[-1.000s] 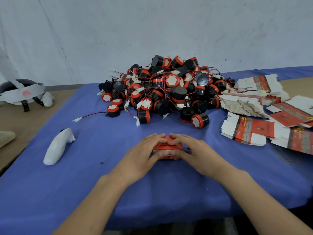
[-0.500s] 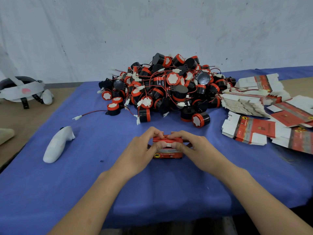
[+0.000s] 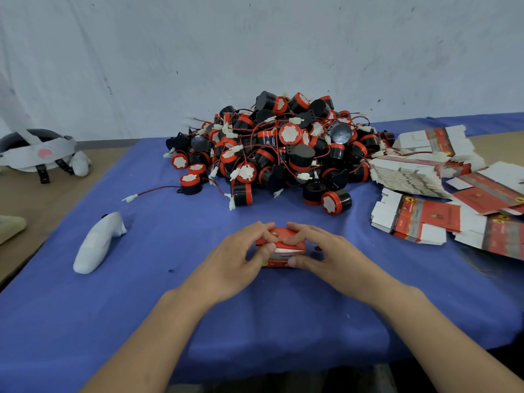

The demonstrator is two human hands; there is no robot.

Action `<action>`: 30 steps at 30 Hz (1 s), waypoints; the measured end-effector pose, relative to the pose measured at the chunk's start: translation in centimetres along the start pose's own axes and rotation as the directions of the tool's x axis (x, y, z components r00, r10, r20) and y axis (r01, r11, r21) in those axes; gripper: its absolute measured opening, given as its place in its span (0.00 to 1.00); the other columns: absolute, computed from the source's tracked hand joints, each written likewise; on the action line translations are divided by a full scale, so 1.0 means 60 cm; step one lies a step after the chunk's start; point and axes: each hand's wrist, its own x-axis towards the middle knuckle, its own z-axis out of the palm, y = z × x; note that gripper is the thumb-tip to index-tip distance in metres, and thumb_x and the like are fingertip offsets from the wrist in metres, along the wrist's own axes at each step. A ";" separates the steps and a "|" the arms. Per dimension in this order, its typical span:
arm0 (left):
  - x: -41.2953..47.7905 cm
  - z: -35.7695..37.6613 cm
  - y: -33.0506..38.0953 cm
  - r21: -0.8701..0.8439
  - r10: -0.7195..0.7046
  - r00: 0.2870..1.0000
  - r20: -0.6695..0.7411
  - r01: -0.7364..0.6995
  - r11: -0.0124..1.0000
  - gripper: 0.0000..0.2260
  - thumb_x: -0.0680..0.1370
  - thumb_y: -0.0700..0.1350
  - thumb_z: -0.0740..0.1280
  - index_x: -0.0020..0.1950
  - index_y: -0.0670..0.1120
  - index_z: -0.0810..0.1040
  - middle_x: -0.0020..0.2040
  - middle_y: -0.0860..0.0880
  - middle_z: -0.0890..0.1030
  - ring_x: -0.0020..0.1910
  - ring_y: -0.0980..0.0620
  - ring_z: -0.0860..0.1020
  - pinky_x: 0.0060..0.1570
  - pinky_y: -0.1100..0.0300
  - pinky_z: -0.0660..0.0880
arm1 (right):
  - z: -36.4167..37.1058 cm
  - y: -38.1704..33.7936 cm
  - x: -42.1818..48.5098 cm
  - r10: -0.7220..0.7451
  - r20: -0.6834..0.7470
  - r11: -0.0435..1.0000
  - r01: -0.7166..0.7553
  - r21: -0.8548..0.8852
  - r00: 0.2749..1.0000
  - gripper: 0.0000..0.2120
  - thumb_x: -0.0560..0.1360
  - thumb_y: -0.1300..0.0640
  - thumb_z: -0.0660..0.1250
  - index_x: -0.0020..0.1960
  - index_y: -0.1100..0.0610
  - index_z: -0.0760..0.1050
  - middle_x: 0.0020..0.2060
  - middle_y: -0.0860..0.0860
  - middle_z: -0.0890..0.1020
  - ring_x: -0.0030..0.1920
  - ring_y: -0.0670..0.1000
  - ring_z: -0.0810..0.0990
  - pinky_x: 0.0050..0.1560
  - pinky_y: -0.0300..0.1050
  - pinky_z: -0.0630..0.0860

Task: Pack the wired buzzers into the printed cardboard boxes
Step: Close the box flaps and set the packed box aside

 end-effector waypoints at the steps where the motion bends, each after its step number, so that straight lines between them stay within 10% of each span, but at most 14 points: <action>1: -0.002 -0.001 -0.001 0.011 0.006 1.000 -0.001 -0.006 1.000 0.12 0.78 0.63 0.59 0.57 0.61 0.75 0.70 0.70 0.70 0.70 0.67 0.68 0.66 0.53 0.73 | 0.001 0.001 -0.001 -0.004 -0.003 1.000 0.004 -0.012 1.000 0.11 0.78 0.44 0.69 0.60 0.40 0.74 0.70 0.26 0.66 0.68 0.36 0.69 0.63 0.36 0.69; 8: -0.015 -0.011 -0.002 -0.027 0.037 0.998 -0.042 -0.038 0.999 0.12 0.75 0.66 0.63 0.58 0.75 0.74 0.71 0.68 0.70 0.70 0.68 0.68 0.66 0.55 0.73 | 0.007 -0.001 -0.003 -0.017 -0.049 1.000 0.017 -0.004 0.999 0.12 0.79 0.48 0.69 0.56 0.34 0.71 0.69 0.28 0.67 0.59 0.34 0.74 0.55 0.33 0.72; 17: -0.025 -0.010 0.001 -0.266 -0.044 0.998 -0.041 0.031 0.963 0.15 0.82 0.47 0.65 0.60 0.67 0.80 0.72 0.62 0.72 0.69 0.66 0.71 0.63 0.63 0.74 | 0.008 -0.006 -0.005 -0.008 -0.062 1.000 0.008 0.000 0.998 0.11 0.78 0.46 0.68 0.55 0.30 0.72 0.68 0.28 0.68 0.60 0.42 0.77 0.57 0.40 0.74; 30: -0.024 -0.004 -0.007 -0.232 -0.051 0.988 -0.149 0.015 0.973 0.08 0.80 0.46 0.69 0.49 0.62 0.79 0.61 0.74 0.76 0.56 0.66 0.80 0.56 0.63 0.78 | 0.007 -0.015 -0.002 0.004 -0.085 0.996 0.004 0.090 0.996 0.17 0.79 0.52 0.70 0.53 0.28 0.72 0.70 0.36 0.72 0.63 0.39 0.74 0.59 0.47 0.77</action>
